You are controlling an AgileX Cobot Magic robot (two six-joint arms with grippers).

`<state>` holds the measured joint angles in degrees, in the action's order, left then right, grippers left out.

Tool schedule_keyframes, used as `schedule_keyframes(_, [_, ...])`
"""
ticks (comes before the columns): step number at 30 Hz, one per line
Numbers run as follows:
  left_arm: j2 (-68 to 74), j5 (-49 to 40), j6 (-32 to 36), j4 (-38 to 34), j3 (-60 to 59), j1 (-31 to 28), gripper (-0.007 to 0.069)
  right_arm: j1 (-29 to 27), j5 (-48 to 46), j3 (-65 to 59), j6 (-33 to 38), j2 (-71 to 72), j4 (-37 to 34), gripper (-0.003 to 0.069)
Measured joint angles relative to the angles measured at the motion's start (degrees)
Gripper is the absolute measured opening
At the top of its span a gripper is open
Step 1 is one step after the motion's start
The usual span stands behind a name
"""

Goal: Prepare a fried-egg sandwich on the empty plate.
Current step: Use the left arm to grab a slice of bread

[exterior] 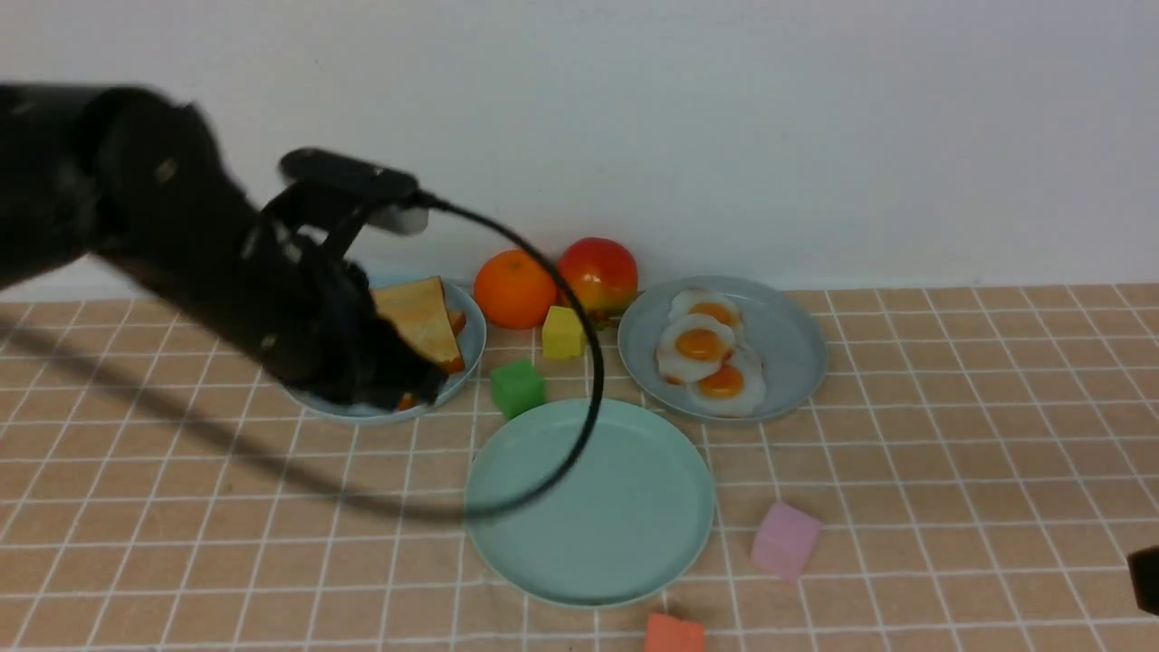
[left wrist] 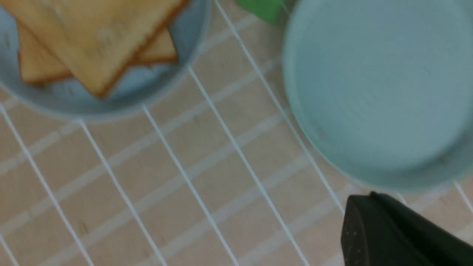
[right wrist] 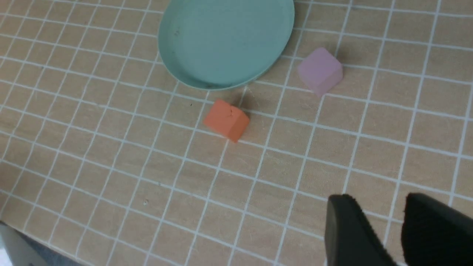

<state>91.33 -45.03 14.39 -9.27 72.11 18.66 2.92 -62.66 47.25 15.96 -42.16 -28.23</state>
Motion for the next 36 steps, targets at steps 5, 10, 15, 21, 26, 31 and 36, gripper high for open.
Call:
schedule_keyframes(5, [10.41,0.35,12.22,-1.03,8.4,-3.24,-0.0013,0.02,-0.78,0.0,0.0,0.51,-0.05,0.0239])
schedule_keyframes(10, [15.83,4.08,20.72,2.93,9.43,-3.24,0.0037,0.02,-0.45,0.0,0.0,0.89,-0.05,0.0239])
schedule_keyframes(15, [19.41,10.64,22.61,7.49,9.43,-3.24,0.0244,0.02,-0.04,0.0,0.01,0.99,-0.05,0.0239])
schedule_keyframes(21, [21.95,16.98,23.07,12.64,9.57,-3.24,0.0397,0.02,0.15,0.0,0.01,0.99,-0.17,0.0239])
schedule_keyframes(26, [25.24,20.44,23.42,17.31,9.61,-3.24,0.0404,0.02,0.22,0.0,0.01,0.99,-0.27,0.0239])
schedule_keyframes(31, [26.98,22.06,23.47,18.22,9.61,-3.24,0.0372,0.02,0.49,0.0,0.01,0.99,-0.69,0.0239])
schedule_keyframes(36, [27.14,22.84,23.47,18.58,9.61,-3.24,0.0304,0.02,0.65,0.0,0.01,0.99,-0.97,0.0239])
